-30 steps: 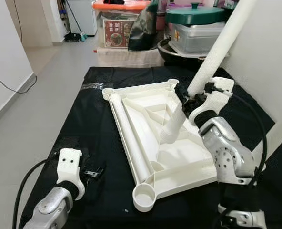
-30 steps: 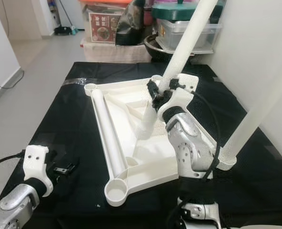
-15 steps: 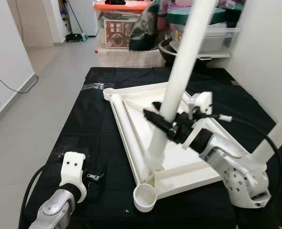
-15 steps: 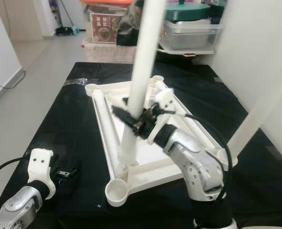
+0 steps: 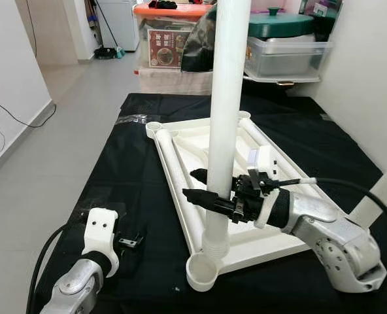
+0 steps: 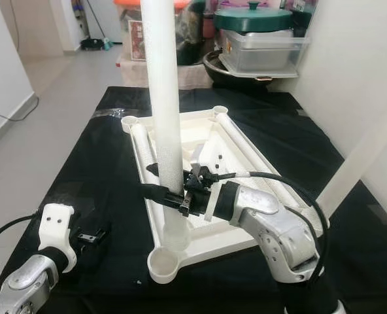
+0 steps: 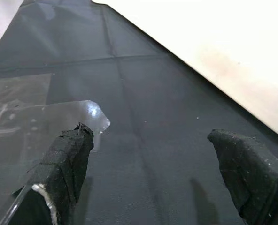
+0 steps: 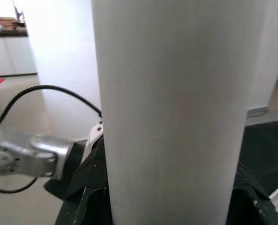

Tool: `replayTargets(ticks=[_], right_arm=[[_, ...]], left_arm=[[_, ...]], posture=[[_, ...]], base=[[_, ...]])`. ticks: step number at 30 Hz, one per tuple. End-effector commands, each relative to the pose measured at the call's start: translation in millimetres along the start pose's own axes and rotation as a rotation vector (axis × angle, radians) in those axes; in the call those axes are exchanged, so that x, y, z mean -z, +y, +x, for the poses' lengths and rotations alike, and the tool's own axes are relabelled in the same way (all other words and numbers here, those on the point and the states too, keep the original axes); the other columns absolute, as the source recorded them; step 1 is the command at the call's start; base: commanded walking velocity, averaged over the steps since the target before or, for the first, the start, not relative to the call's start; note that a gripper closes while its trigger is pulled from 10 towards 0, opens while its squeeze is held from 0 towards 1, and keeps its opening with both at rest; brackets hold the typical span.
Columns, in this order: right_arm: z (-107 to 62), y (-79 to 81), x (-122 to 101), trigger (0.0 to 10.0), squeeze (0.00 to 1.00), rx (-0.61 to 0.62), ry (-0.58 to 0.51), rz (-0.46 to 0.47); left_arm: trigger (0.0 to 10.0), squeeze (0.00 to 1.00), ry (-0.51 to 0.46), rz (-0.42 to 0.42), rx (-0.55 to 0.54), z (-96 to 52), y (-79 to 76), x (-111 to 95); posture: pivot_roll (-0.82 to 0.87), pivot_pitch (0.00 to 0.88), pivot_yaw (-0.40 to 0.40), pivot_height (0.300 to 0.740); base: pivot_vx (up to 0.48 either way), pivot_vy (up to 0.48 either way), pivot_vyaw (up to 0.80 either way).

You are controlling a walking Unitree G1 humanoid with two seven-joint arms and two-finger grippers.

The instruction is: Building children table

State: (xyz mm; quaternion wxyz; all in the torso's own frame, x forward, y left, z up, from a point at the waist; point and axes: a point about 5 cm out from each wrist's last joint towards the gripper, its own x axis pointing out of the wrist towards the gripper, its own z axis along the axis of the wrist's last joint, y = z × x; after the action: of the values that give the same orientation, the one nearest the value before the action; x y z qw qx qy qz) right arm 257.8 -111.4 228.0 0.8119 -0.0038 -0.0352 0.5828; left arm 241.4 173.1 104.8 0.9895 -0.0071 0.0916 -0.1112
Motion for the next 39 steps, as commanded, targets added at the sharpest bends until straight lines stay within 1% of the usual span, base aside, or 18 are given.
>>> replayTargets(ticks=[1,2,5,11,16,24,33,39], right_arm=[[-0.4,2.4,-1,10.0,0.00,-0.023,0.008,-0.016],[-0.4,2.4,-1,10.0,0.00,-0.023,0.008,-0.016],[0.4,4.0,3,10.0,0.00,-0.030,0.019,-0.032],[2.5,5.7,6,10.0,0.00,-0.016,0.017,-0.039],[4.9,9.6,14,10.0,0.00,-0.011,0.028,-0.027],[12.2,17.7,17,10.0,0.00,-0.028,0.010,-0.012],[13.3,24.7,24,10.0,0.00,-0.039,0.022,-0.013],[9.9,30.2,29,10.0,0.00,-0.047,0.037,0.003]], left_arm=[[10.0,0.00,0.003,-0.007,-0.012,2.7,2.1,1],[10.0,0.00,0.003,-0.007,-0.012,2.7,2.1,1],[10.0,0.00,-0.024,-0.007,-0.014,12.6,4.5,-8],[10.0,0.00,-0.025,0.002,-0.012,15.6,5.3,-9],[10.0,0.00,-0.024,0.002,-0.015,14.5,3.9,-9],[10.0,0.00,-0.025,0.016,-0.028,11.6,5.6,-7],[10.0,0.00,-0.020,0.038,-0.025,12.1,4.9,-5],[10.0,0.00,-0.018,0.041,-0.034,11.8,6.6,-4]], posture=[[0.08,0.000,-0.034,0.740],[0.08,0.000,-0.034,0.740],[0.07,0.000,-0.018,0.740],[0.08,0.000,-0.020,0.740],[0.09,0.000,-0.021,0.740],[0.11,0.000,-0.028,0.740],[0.11,0.000,-0.027,0.740],[0.11,0.000,-0.025,0.740]], base=[[0.000,0.000,0.00],[0.000,0.000,0.00],[0.000,0.000,0.00],[0.000,0.000,0.00],[0.000,0.000,0.00],[0.000,0.000,0.00],[0.000,0.000,0.00],[0.000,0.000,0.00]])
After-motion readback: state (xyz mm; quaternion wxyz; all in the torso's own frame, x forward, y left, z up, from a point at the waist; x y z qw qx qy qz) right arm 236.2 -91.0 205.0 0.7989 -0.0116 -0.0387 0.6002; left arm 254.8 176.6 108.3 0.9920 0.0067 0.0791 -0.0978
